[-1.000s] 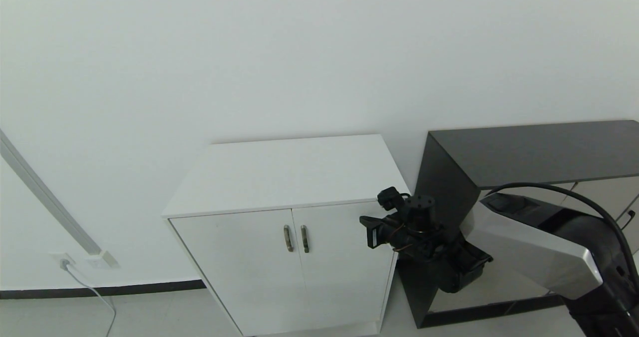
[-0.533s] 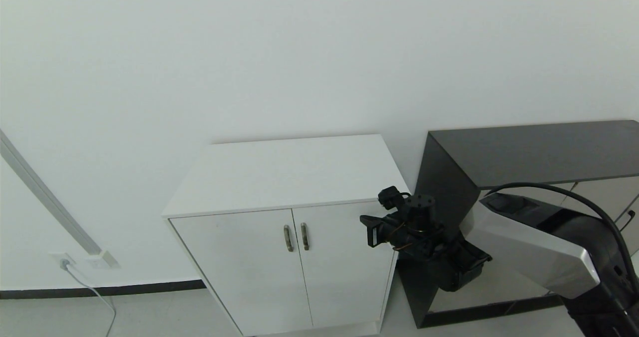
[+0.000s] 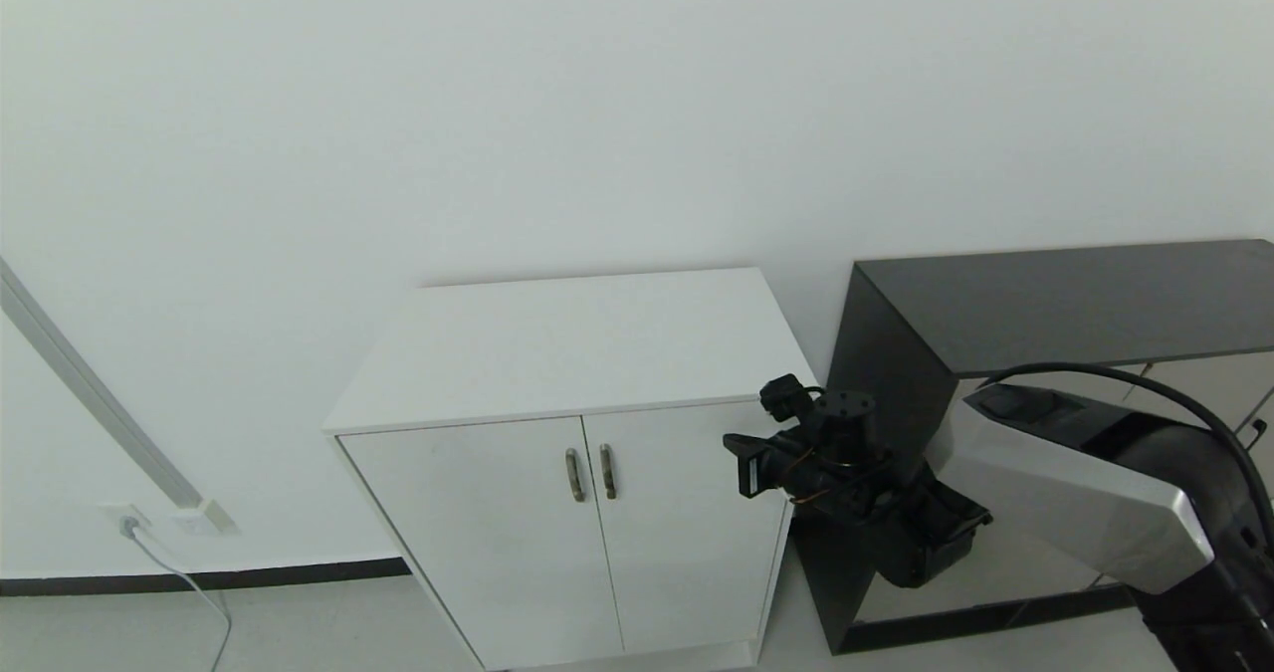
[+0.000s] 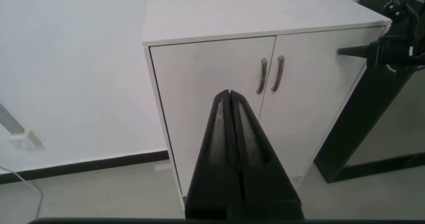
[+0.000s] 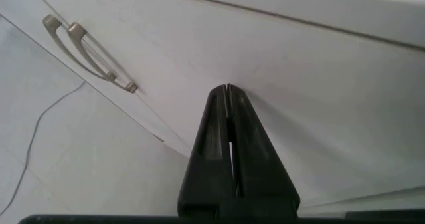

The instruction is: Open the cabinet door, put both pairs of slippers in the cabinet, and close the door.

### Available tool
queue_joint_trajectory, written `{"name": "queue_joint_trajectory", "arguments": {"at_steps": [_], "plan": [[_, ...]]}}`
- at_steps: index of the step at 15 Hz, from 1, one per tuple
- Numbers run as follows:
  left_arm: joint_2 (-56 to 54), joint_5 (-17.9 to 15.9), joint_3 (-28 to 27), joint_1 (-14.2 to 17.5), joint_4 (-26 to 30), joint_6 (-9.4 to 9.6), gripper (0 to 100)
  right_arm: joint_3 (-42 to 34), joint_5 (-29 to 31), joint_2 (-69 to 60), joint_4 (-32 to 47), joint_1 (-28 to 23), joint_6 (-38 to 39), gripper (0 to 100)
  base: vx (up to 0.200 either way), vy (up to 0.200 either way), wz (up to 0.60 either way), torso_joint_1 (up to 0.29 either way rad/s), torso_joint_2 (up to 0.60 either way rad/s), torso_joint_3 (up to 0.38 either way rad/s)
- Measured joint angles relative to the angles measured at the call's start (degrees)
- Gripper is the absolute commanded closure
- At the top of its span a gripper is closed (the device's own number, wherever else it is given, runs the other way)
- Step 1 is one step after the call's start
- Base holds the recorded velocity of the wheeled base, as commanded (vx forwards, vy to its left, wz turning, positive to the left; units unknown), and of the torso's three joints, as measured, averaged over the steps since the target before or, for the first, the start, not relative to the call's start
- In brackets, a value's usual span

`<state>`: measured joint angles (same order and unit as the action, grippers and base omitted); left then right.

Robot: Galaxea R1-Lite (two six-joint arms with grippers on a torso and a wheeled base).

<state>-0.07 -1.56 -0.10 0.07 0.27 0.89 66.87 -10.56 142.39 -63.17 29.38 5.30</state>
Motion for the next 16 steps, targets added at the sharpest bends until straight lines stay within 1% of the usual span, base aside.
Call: {"name": "queue_joint_trajectory", "arguments": {"at_steps": [2, 4, 7, 8, 9, 11, 14, 16], "plan": [[0.0, 0.0, 0.0, 0.0, 0.0, 0.0, 100, -6.14, 0.38, -4.01, -2.0, -0.17, -0.02, 100, 0.0, 0.0, 0.0, 0.0, 0.0, 0.0], [0.0, -0.02, 0.0, 0.0, 0.0, 0.0, 100, -13.64, 2.82, -9.61, -2.86, -0.8, -0.29, 100, 0.0, 0.0, 0.0, 0.0, 0.0, 0.0], [0.0, 0.0, 0.0, 0.0, 0.0, 0.0, 100, -26.25, 8.53, -20.83, -3.28, -2.51, -1.1, 100, 0.0, 0.0, 0.0, 0.0, 0.0, 0.0], [0.0, 0.0, 0.0, 0.0, -0.02, 0.0, 100, -30.9, 11.34, -25.22, -2.93, -3.63, -1.29, 100, 0.0, 0.0, 0.0, 0.0, 0.0, 0.0], [0.0, -0.02, 0.0, 0.0, 0.0, 0.0, 100, -35.32, 14.1, -29.73, -2.16, -5.33, -1.67, 100, 0.0, 0.0, 0.0, 0.0, 0.0, 0.0], [0.0, 0.0, 0.0, 0.0, 0.0, 0.0, 100, -42.56, 16.79, -38.14, 0.71, -10.03, -2.79, 100, 0.0, 0.0, 0.0, 0.0, 0.0, 0.0], [0.0, -0.02, 0.0, 0.0, -0.02, 0.0, 100, -50.33, 17.7, -51.46, 6.88, -17.55, -3.74, 100, 0.0, 0.0, 0.0, 0.0, 0.0, 0.0], [0.0, 0.0, 0.0, 0.0, 0.0, -0.07, 100, -53.42, 16.87, -61.32, 13.58, -21.2, -3.96, 100, 0.0, 0.0, 0.0, 0.0, 0.0, 0.0]]}}
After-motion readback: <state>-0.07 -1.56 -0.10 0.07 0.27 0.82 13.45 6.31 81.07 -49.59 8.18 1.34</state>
